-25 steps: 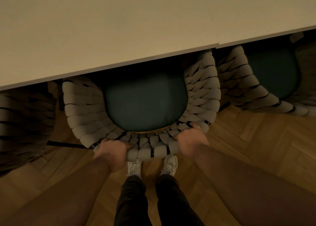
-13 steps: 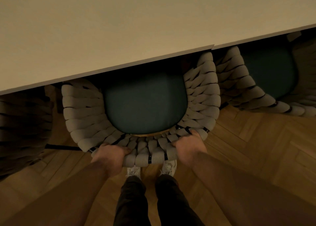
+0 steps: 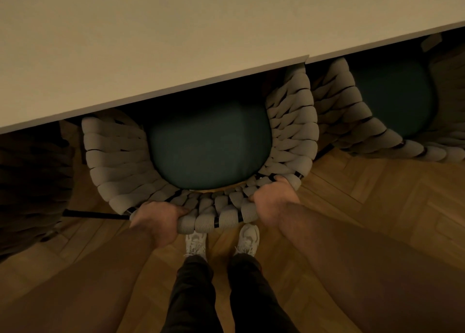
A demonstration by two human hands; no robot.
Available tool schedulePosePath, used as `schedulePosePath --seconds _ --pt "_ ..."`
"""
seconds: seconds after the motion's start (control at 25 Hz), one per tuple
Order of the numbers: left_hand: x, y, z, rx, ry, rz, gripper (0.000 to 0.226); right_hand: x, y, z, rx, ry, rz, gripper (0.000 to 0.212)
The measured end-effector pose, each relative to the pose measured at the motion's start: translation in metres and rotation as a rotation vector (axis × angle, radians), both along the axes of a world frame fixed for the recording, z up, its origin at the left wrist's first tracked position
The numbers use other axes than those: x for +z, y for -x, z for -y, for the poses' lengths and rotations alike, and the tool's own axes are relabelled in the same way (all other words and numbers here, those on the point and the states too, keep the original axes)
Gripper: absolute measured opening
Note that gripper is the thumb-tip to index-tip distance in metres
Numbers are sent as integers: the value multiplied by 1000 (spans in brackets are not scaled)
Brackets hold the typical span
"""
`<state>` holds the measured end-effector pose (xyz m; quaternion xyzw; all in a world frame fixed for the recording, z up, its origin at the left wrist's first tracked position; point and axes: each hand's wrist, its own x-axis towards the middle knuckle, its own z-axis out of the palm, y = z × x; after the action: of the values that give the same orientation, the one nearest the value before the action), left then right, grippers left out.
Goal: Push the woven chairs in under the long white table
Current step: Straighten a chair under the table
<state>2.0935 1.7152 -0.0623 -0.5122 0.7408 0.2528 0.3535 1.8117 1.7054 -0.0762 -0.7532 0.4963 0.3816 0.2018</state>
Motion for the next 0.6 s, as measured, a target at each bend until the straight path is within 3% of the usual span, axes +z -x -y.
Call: schedulePosePath --seconds 0.36,0.6 --pt "-2 2 1 -14 -42 51 57 6 0 -8 16 43 -10 35" --pt "-3 3 -1 -37 -56 95 60 5 -7 -7 26 -24 -125 43"
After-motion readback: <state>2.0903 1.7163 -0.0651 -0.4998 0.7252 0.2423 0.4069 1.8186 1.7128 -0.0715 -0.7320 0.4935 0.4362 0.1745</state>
